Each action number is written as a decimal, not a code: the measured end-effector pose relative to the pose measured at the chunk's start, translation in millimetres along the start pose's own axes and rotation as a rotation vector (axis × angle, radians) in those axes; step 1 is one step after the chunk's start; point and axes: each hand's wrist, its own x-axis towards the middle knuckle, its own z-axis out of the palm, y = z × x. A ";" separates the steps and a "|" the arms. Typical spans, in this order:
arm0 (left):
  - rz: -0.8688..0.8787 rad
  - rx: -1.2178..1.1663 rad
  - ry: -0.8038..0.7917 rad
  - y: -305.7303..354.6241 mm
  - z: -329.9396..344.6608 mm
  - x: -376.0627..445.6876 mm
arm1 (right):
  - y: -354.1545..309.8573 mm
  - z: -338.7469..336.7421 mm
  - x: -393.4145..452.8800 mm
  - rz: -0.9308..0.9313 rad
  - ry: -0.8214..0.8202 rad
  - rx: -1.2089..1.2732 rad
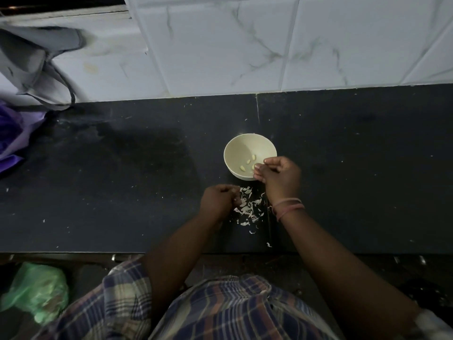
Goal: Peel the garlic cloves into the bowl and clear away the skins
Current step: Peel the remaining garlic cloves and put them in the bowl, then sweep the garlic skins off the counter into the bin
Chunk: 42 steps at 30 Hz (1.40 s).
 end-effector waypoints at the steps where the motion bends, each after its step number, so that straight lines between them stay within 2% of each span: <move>1: -0.015 -0.033 0.016 1.6 0.7 2.3 | 0.6 1.6 5.5 -0.022 0.009 -0.063; 7: -0.108 -0.129 0.114 8.6 8.1 11.8 | 14.2 3.2 31.9 -0.118 -0.004 -0.466; 13: -0.144 -0.268 0.170 16.0 21.5 1.9 | 1.5 -4.2 25.9 -0.109 -0.029 -0.429; 16: -0.187 -0.383 0.119 13.0 28.1 -15.2 | 9.6 -13.5 -9.4 -0.299 -0.172 -0.390; 19: -0.238 -0.482 0.122 10.0 38.0 -35.6 | 34.9 -20.9 -52.5 -0.484 -0.512 -0.547; 20: -0.247 -0.534 0.121 8.6 39.9 -40.2 | 41.9 -24.5 -59.4 -0.513 -0.579 -0.588; 22: -0.260 -0.626 0.080 7.9 41.8 -51.5 | 50.9 -36.5 -59.7 -0.517 -0.624 -0.630; 25: -0.230 -0.699 0.099 3.5 44.1 -66.3 | 47.2 -60.8 -41.1 -0.430 -0.596 -0.655; 28: -0.185 -0.597 0.165 0.5 50.5 -73.5 | 32.7 -64.9 -45.1 -0.503 -0.620 -0.626; 30: -0.204 -0.513 0.205 -4.1 52.5 -72.1 | 26.7 -57.3 -66.5 -0.449 -0.709 -0.553; 32: -0.228 -0.499 0.154 -7.6 50.5 -69.4 | 35.0 -49.6 -79.7 -0.399 -0.769 -0.529; 35: -0.211 -0.558 0.031 -6.4 42.2 -73.4 | 45.2 -42.4 -65.1 -0.439 -0.678 -0.730; 36: -0.199 -0.589 0.054 -5.7 37.2 -71.3 | 42.9 -38.8 -61.2 -0.471 -0.618 -0.754; 39: -0.226 -0.635 0.139 -6.3 20.7 -60.1 | 21.1 -20.7 -80.2 -0.476 -0.515 -0.532; 42: -0.235 -0.500 -0.004 0.5 5.4 -56.5 | 29.3 -5.4 -102.4 -0.592 -0.539 -0.540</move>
